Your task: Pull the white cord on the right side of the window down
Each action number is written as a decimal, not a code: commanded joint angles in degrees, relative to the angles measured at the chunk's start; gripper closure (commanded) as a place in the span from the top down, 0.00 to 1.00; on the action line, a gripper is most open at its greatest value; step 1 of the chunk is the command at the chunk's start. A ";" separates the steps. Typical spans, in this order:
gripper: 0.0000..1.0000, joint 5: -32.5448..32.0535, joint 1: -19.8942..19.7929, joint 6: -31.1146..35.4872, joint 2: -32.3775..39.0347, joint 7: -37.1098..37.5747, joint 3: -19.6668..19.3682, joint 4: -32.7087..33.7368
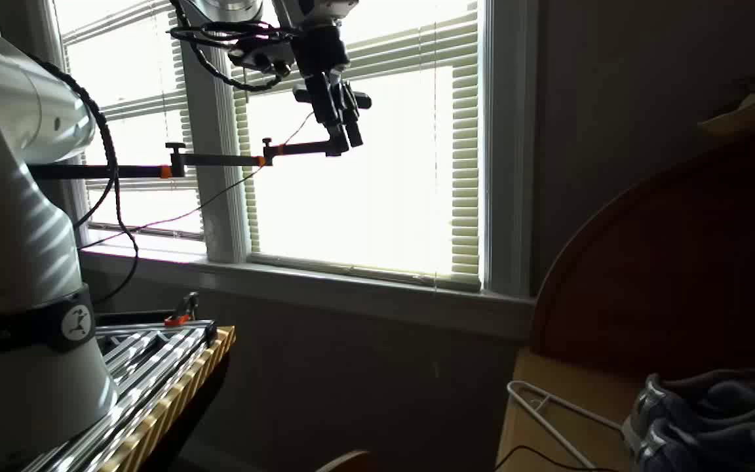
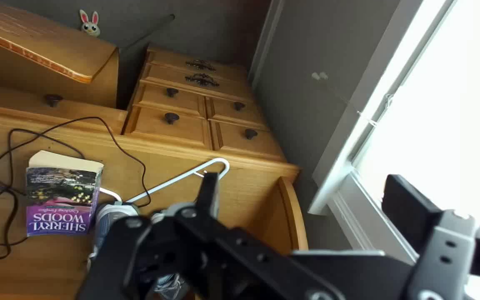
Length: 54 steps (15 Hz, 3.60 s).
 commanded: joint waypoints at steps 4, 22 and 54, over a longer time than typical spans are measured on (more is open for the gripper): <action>1.00 -0.41 0.35 -0.15 0.06 0.26 -0.40 0.10; 1.00 -3.68 9.14 18.94 10.85 -27.66 -4.94 28.72; 1.00 -5.36 17.18 31.64 21.49 -40.98 -9.09 44.06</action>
